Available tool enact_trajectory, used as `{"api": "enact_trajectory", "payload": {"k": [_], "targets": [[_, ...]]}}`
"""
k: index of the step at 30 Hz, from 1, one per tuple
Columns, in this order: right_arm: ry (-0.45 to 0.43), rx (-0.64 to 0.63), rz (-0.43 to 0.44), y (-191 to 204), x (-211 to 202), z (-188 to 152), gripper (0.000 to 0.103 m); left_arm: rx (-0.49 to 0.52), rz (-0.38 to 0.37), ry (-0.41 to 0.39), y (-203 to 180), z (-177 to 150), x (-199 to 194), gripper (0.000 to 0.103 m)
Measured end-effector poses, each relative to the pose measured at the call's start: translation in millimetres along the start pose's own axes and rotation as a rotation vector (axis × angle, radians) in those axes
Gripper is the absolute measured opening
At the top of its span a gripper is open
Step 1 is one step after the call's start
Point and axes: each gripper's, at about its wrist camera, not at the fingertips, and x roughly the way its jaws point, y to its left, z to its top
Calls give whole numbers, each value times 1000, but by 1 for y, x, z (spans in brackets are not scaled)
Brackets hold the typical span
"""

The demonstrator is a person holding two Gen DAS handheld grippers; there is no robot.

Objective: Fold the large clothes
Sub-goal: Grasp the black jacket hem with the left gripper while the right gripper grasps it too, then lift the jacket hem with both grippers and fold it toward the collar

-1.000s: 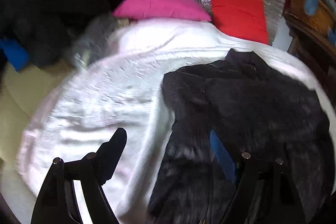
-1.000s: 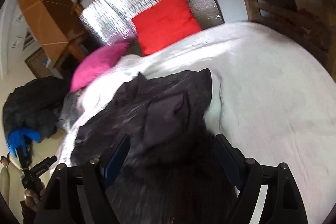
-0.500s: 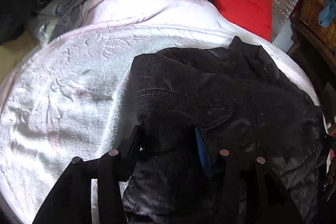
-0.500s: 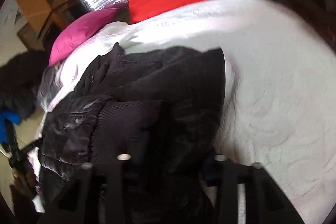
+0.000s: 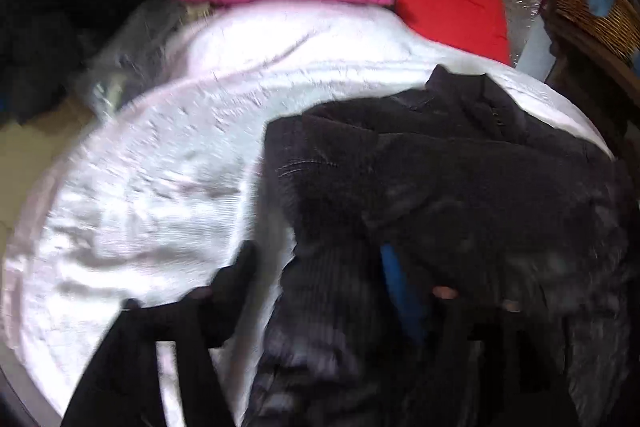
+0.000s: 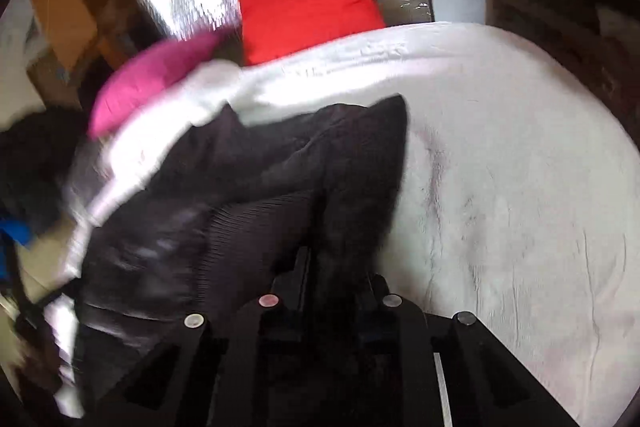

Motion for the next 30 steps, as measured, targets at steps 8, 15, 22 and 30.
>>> {"api": "enact_trajectory", "payload": {"k": [8, 15, 22, 30], "targets": [[-77, 68, 94, -20, -90, -61, 84, 10, 18, -148, 37, -86, -91, 82], [-26, 127, 126, -42, -150, -143, 84, -180, -71, -96, 54, -192, -133, 82], [155, 144, 122, -28, -157, -228, 84, -277, -135, 96, 40, -232, -119, 83], [321, 67, -59, -8, -99, -252, 84, -365, -209, 240, 38, -249, -84, 83]]}}
